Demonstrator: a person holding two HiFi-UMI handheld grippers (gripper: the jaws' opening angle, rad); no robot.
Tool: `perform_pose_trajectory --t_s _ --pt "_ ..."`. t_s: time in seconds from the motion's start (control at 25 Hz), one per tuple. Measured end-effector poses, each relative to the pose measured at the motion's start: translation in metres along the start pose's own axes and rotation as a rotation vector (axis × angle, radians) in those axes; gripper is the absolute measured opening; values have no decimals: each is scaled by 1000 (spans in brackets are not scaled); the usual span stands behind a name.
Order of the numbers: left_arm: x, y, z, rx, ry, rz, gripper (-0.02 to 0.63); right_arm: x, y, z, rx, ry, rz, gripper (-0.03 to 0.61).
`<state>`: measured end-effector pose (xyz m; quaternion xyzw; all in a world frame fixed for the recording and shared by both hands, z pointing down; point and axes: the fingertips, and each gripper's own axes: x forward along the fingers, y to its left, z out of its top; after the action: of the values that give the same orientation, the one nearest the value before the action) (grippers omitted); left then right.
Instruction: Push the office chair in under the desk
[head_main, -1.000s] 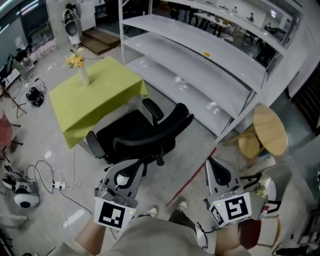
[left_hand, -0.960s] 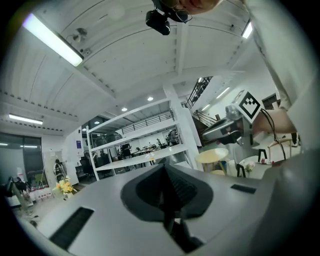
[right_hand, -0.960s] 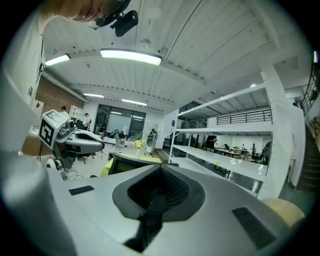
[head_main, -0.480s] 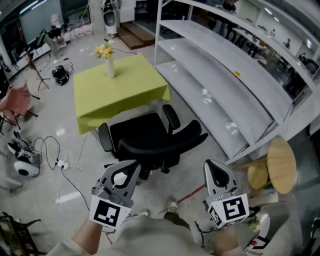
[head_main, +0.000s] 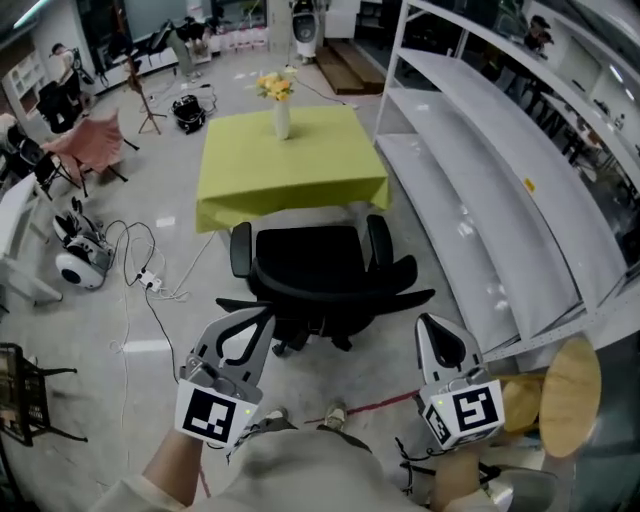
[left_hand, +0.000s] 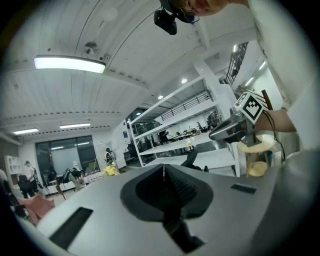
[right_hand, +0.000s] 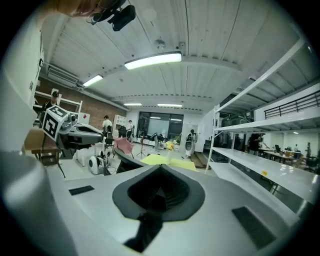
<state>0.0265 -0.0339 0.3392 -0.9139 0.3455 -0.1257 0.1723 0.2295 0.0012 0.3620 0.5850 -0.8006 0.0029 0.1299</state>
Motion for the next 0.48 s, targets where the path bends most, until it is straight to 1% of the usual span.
perform_pose_trajectory --t_s 0.04,0.08,0.12,0.2,0.28,0.36,0.4,0.44,0.48 --pt "-1 -1 -3 20 22 24 26 1 -2 -2 -5 2 17 6" --pt "-1 -3 -6 47 42 46 58 3 -5 -4 -12 7 35 6" --pt "0 -4 -8 73 58 63 70 5 -7 -7 -22 15 54 6" --pt "3 -7 -10 106 84 74 96 9 -12 -11 -42 37 85 6" --pt "4 -9 -13 119 110 74 115 12 -16 -14 -55 59 100 6" --pt "5 -11 -24 112 162 68 134 15 -19 -20 -78 84 120 7" --pt "7 -12 -31 108 195 57 159 17 -20 -23 -94 100 136 15" --pt "9 -13 -37 113 226 42 200 20 -21 -26 -109 118 158 29" --pt "11 -13 -44 125 252 25 232 22 -20 -29 -125 138 183 57"
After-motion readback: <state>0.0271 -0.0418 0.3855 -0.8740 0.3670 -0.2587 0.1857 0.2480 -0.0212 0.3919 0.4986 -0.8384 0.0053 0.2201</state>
